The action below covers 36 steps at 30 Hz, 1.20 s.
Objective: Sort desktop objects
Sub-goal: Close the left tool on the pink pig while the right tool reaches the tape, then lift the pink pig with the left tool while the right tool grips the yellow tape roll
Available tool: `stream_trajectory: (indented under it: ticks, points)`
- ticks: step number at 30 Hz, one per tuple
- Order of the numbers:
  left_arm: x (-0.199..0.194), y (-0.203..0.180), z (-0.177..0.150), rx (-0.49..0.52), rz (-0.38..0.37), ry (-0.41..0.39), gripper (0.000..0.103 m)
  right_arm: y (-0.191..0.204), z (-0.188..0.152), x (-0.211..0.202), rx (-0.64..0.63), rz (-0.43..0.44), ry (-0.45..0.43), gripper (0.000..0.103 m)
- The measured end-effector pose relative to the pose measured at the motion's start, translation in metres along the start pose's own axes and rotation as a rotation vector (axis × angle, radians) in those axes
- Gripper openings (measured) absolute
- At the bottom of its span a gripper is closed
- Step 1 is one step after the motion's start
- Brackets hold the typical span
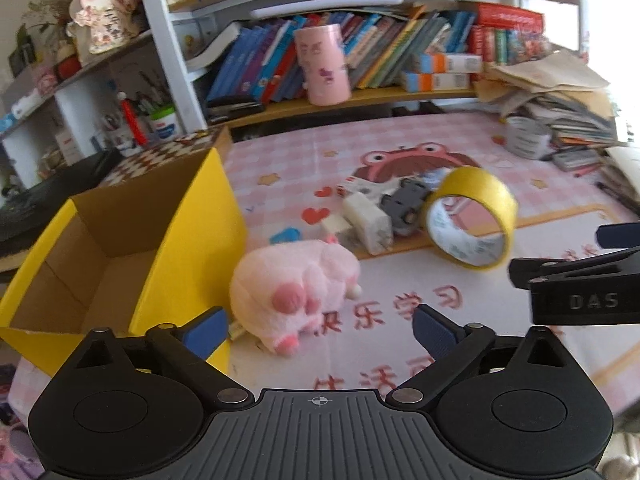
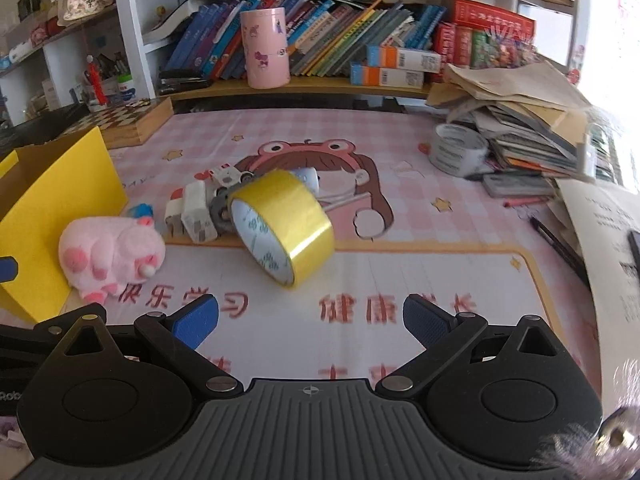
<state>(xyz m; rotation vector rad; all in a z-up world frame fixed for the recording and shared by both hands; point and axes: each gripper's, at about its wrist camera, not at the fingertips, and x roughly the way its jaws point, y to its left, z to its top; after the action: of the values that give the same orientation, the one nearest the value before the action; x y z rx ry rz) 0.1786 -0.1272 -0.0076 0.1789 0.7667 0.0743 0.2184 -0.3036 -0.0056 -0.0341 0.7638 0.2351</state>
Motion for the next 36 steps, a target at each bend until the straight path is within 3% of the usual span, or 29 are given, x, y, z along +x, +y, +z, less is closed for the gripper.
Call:
stream_trajectory:
  ticks: [1,9,17,24,29,32,34,36]
  points:
    - [0.004,-0.001,0.002,-0.043,0.06,0.017,0.097,-0.001,0.003,0.004,-0.008,0.009,0.0,0.1]
    - [0.04,-0.002,0.02,-0.061,0.194,0.061,0.096,-0.01,0.027,0.036,-0.048,0.074,0.015,0.1]
    - [0.068,-0.005,0.026,-0.041,0.242,0.123,0.096,-0.009,0.038,0.06,-0.081,0.118,0.046,0.1]
    - [0.081,-0.006,0.024,-0.039,0.239,0.158,0.096,-0.011,0.039,0.078,-0.095,0.115,0.079,0.099]
    - [0.085,-0.005,0.024,-0.052,0.226,0.175,0.096,-0.009,0.041,0.086,-0.12,0.118,0.087,0.088]
    - [0.087,-0.006,0.024,-0.041,0.224,0.179,0.096,-0.009,0.042,0.086,-0.134,0.12,0.085,0.072]
    - [0.088,-0.006,0.023,-0.033,0.222,0.18,0.096,-0.009,0.041,0.087,-0.14,0.127,0.09,0.047]
    - [0.087,-0.006,0.023,-0.029,0.216,0.177,0.096,-0.009,0.041,0.086,-0.144,0.122,0.09,0.043]
